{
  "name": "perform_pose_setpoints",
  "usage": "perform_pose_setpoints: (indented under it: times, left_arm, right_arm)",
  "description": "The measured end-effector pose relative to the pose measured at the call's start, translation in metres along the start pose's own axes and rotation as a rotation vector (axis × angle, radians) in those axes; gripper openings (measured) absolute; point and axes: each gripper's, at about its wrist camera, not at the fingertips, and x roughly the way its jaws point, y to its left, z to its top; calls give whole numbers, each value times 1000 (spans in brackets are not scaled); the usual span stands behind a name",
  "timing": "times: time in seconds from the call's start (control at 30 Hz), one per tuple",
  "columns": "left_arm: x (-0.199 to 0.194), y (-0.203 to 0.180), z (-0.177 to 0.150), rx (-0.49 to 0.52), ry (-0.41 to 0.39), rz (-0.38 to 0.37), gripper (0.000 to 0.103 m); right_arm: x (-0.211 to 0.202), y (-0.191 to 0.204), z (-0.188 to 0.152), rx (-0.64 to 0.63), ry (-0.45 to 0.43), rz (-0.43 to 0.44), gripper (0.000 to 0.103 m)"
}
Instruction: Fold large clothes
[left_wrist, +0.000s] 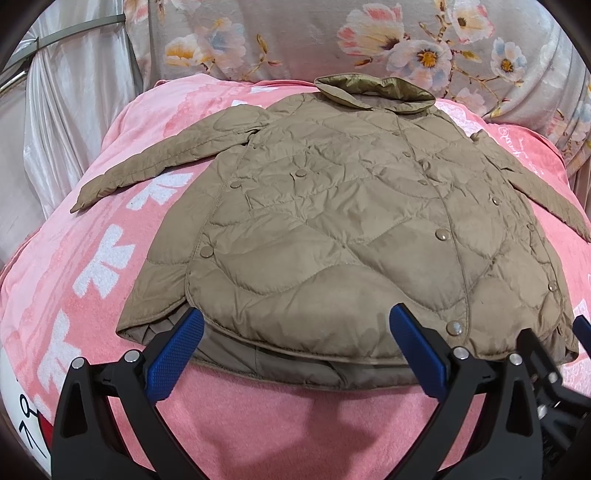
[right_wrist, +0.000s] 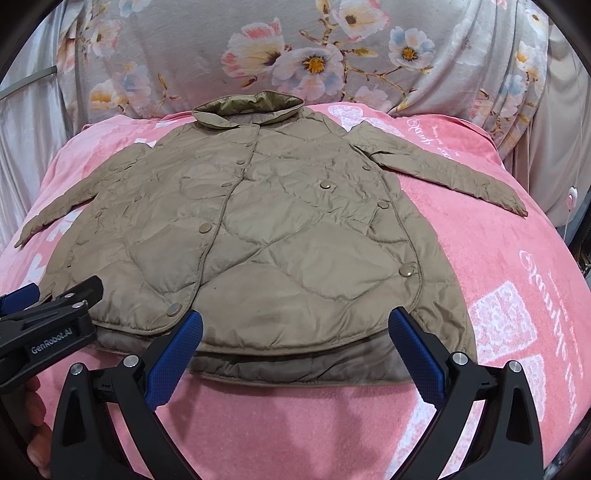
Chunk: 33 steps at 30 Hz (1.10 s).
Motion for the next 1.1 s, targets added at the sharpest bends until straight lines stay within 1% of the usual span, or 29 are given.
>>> perform_pose_setpoints:
  times: [0.07,0.17,0.27,0.37,0.4,0.53,0.6,0.67,0.73,0.8,0.87,1.0,1.07,1.1]
  left_arm:
    - [3,4,5,-4,-7,8,98]
    - [10,19,17,-35,-11,15,98]
    - [21,39,35,-76,-15,32,98]
    - [36,61,57,-120,-21,82,98]
    - [40,67,62,-136,-21,88,98]
    - [60,96,81,-243,-16,103,98]
    - [70,108,87,-283,-9,124,98]
    - [78,114,92,-284,-6,173,98]
    - [86,116,96,-272,-2,216,98]
    - [90,118,98,-272,-3,241,98]
    - [94,120,100,-281,-6,240,98]
    - [104,120,102,-296,7,210,98]
    - [109,118,102,-290,9,207,98]
    - [111,117,101,-284,10,207,98]
  right_arm:
    - [6,-17,8,27,4,-4,98]
    - [20,-59,24,130,20,-4,98]
    - [38,-121,43,288,17,1,98]
    - [60,-192,63,457,-7,-27,98]
    - [70,-215,69,513,-11,-38,98]
    - [110,-302,88,735,-37,-75,98]
    - [128,-333,93,810,-55,-95,98]
    - [145,-362,98,859,-62,-92,98]
    - [160,-382,99,905,-59,-101,98]
    - [173,-396,98,951,-68,-103,98]
    - [178,-404,98,971,-93,-104,98]
    - [190,-412,111,968,-141,-121,97]
    - [195,-414,117,975,-156,-125,84]
    - [200,-414,122,972,-162,-111,65]
